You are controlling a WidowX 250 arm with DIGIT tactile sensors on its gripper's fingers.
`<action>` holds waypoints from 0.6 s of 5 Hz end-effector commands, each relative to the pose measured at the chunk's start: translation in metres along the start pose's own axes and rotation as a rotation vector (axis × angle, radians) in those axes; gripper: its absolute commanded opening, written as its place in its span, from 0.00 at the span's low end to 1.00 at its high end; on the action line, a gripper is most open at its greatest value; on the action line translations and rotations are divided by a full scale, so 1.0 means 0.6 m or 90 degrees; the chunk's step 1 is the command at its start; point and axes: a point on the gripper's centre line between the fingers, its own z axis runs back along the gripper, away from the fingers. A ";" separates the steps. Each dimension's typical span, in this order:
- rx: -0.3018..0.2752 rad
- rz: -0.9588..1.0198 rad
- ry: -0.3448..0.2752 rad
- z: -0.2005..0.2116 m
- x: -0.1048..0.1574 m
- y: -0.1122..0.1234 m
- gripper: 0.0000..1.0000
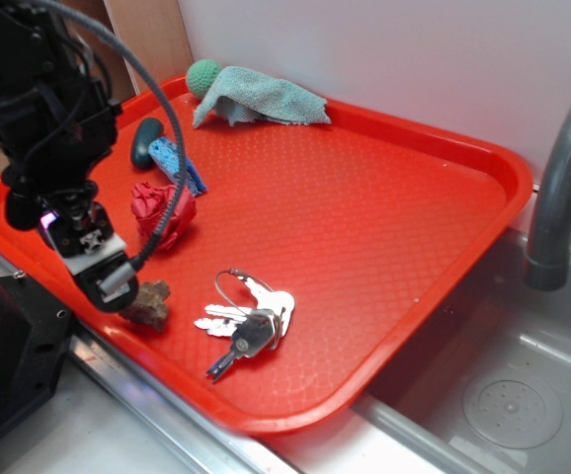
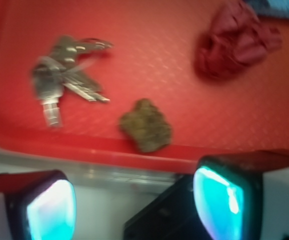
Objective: Grab the rock.
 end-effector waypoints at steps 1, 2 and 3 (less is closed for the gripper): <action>0.003 -0.055 0.046 -0.065 0.033 -0.016 1.00; -0.004 -0.067 0.048 -0.080 0.052 -0.008 1.00; 0.003 -0.069 0.063 -0.096 0.057 0.009 1.00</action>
